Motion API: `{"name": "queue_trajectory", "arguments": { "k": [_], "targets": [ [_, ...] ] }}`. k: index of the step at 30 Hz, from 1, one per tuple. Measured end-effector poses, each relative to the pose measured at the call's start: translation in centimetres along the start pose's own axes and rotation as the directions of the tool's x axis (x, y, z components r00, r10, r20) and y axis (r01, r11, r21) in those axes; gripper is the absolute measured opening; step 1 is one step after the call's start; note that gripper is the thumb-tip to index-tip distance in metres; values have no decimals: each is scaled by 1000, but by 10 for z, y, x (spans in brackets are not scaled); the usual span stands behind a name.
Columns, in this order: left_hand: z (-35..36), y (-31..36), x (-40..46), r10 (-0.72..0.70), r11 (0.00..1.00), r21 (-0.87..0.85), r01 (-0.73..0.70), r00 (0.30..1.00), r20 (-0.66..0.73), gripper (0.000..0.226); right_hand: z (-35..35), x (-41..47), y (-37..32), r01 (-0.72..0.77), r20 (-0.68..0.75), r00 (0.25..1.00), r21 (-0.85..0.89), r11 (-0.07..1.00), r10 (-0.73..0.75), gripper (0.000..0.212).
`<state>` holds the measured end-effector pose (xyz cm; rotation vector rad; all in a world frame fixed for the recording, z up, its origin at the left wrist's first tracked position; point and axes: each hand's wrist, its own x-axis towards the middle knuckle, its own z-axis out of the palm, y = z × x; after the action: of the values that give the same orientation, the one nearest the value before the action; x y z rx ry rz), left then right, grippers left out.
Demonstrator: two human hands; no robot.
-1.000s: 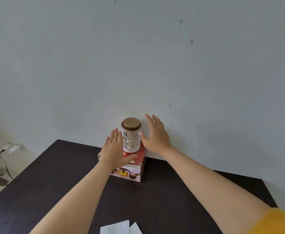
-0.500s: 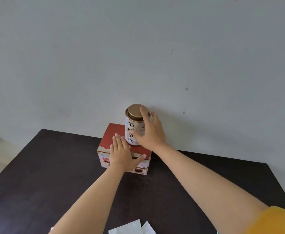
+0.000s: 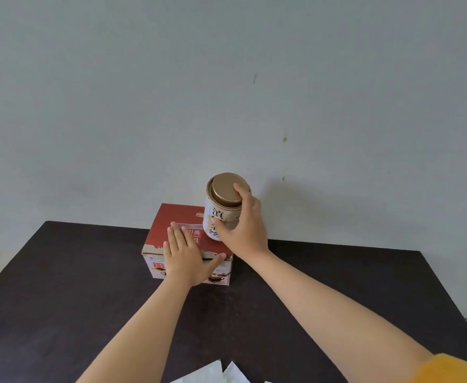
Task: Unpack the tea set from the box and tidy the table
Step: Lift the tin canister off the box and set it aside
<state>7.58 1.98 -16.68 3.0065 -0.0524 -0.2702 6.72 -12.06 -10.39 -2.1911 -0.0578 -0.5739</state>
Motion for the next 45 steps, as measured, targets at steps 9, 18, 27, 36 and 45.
{"name": "queue_trajectory", "arguments": {
  "k": [9,18,27,36,45],
  "targets": [
    [6,52,-21,243,969,58,-240,969,-50,80,-134,-58,114,-304,-159,943,-55,951,292,88],
    [29,77,-21,135,986,109,-122,984,-115,101,-240,-89,241,-548,-327,812,-146,824,483,88],
    [35,79,-19,98,987,139,-78,984,-146,105,-285,-87,317,-592,-384,779,-191,783,496,88],
    [37,79,-18,98,990,120,-80,983,-157,119,-299,-70,343,-528,-321,830,-188,828,456,87],
    [34,80,-21,106,992,83,-94,981,-162,123,-307,-71,343,-527,-236,848,-263,808,475,93]
  ]
}}
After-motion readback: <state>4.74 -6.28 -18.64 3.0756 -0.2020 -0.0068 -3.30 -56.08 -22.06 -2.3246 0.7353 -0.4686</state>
